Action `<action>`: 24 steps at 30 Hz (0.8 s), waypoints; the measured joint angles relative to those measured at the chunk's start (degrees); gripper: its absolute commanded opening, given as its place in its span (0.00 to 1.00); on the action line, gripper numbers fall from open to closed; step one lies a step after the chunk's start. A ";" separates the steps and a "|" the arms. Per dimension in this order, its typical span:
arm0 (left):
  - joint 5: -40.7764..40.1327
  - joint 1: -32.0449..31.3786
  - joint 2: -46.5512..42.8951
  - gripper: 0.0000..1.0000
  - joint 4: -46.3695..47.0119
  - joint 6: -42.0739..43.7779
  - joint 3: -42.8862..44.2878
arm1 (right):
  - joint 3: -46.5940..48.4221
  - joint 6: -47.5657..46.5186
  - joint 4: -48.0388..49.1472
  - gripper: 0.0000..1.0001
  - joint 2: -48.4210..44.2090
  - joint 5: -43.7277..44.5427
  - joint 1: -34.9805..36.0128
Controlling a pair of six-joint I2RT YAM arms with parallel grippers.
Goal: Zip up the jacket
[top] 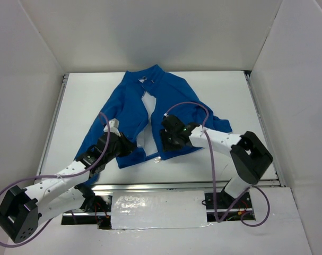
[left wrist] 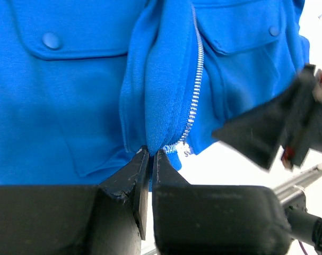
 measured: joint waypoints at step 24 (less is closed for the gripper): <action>5.31 0.02 -6.03 0.00 -0.50 4.50 -1.79 | -2.21 -5.42 0.68 0.57 1.42 8.28 7.04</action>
